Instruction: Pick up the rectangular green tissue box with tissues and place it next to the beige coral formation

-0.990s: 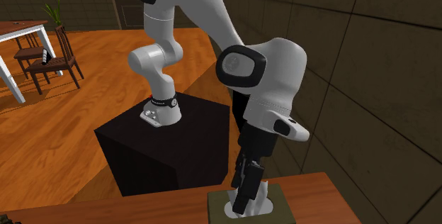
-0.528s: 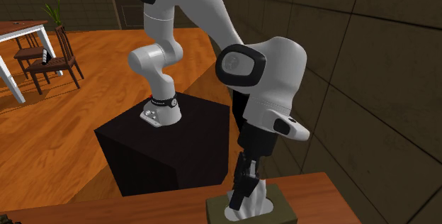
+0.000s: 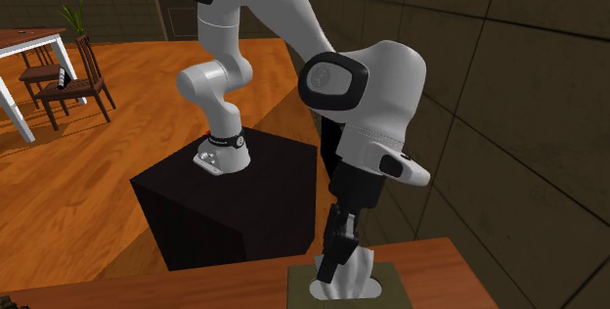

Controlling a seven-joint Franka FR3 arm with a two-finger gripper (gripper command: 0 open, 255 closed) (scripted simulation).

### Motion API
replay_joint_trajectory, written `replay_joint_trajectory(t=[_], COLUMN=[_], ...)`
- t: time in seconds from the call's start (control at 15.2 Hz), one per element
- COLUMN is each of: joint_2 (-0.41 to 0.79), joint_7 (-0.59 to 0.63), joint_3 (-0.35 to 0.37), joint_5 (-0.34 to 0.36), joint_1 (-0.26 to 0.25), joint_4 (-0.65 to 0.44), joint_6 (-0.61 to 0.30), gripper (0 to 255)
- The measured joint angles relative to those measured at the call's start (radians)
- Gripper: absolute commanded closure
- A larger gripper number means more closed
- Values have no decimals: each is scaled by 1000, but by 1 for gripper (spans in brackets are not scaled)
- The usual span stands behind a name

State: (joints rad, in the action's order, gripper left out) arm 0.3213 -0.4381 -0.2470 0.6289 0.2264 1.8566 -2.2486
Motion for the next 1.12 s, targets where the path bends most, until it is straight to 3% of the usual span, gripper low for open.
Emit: replay_joint_trajectory(t=[1.12], joint_2=[-88], joint_7=[-107], joint_3=[11], joint_5=[-46], joint_1=[-7], joint_4=[-100], joint_6=[165], gripper=[255])
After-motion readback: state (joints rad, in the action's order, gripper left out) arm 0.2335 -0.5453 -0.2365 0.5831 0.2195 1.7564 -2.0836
